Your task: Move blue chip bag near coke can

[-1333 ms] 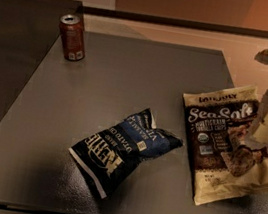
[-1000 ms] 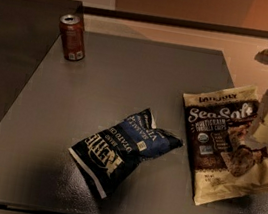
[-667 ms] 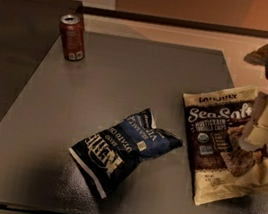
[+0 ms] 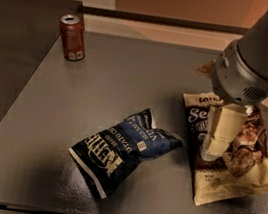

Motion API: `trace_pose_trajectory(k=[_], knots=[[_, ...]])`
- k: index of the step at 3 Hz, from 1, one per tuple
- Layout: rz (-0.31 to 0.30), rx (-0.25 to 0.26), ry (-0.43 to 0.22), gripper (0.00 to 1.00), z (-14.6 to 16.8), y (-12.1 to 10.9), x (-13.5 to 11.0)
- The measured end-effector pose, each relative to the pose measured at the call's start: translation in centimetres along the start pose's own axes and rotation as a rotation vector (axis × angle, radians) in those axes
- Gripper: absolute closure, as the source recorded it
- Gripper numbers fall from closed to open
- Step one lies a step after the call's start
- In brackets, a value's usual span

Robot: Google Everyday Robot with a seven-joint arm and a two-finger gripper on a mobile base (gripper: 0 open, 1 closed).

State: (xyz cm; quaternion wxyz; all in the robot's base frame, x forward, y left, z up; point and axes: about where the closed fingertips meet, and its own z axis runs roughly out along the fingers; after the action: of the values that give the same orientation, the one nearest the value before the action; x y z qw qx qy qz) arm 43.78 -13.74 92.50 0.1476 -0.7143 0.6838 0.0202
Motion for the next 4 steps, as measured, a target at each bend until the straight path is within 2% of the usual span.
trace_pose_trajectory(k=[1, 3, 4], knots=[[-0.092, -0.058, -0.025, 0.00, 3.2, 0.5, -3.3], [-0.202, -0.139, -0.015, 0.00, 8.0, 2.0, -7.2], [-0.223, -0.171, 0.001, 0.18, 9.5, 2.5, -7.8]])
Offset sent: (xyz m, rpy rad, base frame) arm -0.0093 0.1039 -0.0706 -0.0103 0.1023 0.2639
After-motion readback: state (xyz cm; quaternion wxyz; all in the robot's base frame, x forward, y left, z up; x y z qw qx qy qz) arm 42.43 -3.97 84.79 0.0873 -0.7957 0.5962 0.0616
